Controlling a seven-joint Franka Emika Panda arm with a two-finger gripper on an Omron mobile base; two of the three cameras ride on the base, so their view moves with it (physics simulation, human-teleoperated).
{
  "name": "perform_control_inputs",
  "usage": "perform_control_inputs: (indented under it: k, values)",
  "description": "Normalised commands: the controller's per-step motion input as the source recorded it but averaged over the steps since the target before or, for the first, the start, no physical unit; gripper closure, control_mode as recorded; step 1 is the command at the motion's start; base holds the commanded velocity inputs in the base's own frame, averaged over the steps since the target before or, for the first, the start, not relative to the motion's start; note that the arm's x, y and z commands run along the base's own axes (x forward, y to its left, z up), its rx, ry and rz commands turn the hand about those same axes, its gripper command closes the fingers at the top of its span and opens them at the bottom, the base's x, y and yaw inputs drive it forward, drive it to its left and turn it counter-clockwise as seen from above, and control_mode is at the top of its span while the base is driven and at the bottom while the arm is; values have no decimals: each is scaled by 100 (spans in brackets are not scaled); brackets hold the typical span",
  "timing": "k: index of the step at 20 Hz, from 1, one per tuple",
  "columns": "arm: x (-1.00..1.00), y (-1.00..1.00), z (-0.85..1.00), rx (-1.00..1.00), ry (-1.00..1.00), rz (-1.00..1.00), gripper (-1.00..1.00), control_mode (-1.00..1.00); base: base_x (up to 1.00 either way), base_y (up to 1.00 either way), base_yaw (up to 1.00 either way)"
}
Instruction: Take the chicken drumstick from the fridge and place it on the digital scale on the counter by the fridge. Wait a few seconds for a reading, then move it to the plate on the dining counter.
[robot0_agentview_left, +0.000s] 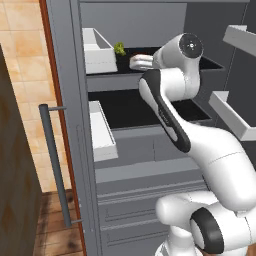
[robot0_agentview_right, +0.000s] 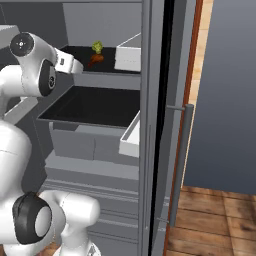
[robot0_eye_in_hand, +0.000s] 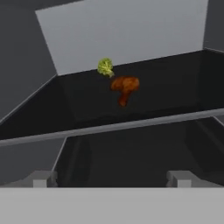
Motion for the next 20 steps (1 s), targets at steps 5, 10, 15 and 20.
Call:
perform_control_inputs:
  k: [5, 10, 15, 20]
  values:
    - [12, -9, 11, 0, 25, 6, -100, -100, 0, 0, 0]
    - [19, 10, 8, -15, 37, 7, -100, -100, 0, 0, 0]
    - [22, 3, -11, -6, 18, 3, -100, -100, 0, 0, 0]
    - [26, -5, -29, 0, 0, 0, -100, -100, 0, 0, 0]
